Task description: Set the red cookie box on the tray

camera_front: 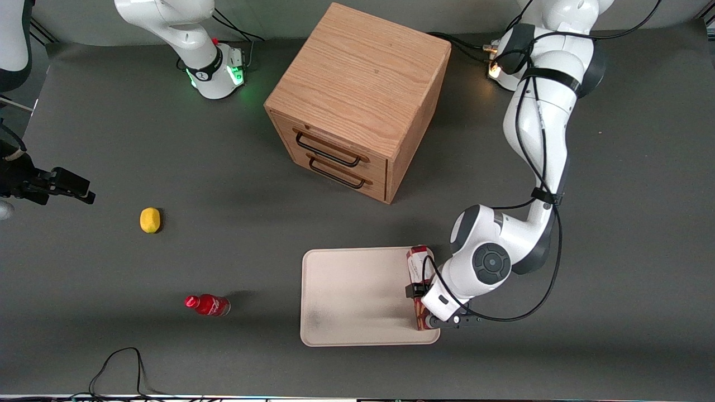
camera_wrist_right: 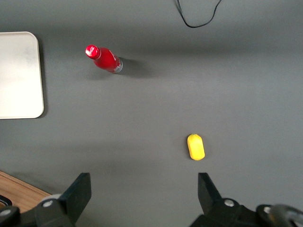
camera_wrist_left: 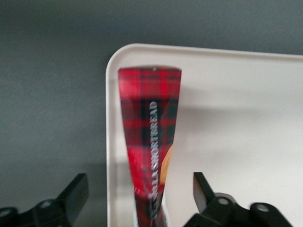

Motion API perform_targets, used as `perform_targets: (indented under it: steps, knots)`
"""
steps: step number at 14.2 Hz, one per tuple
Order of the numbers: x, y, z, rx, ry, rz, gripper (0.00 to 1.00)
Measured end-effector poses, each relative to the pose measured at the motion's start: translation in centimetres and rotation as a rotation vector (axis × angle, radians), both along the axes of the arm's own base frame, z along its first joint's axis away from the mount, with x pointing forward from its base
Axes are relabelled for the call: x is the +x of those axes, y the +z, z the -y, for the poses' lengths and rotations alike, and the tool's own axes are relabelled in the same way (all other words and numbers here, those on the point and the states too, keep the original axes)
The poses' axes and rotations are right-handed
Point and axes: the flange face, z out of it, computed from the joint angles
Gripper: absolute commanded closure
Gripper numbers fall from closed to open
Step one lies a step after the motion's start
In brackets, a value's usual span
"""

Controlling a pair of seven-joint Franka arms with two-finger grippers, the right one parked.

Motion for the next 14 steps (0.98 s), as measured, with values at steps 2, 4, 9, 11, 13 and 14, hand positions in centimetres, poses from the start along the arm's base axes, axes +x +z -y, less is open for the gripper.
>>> perform_targets:
  steps: [2, 4, 9, 11, 13, 14]
  knots:
    - [-0.1, 1.9, -0.5, 0.011, -0.003, -0.017, 0.0]
    - [-0.2, 4.5, -1.4, 0.027, -0.003, -0.034, 0.0]
    - [-0.8, 12.3, -8.0, 0.079, -0.077, -0.099, 0.0]
    - [-2.0, 15.3, -12.1, 0.092, -0.107, -0.113, 0.0]
    - [-3.8, 17.9, -16.4, 0.105, -0.133, -0.122, 0.0]
    - [-4.9, 19.3, -18.8, 0.11, -0.139, -0.127, 0.0]
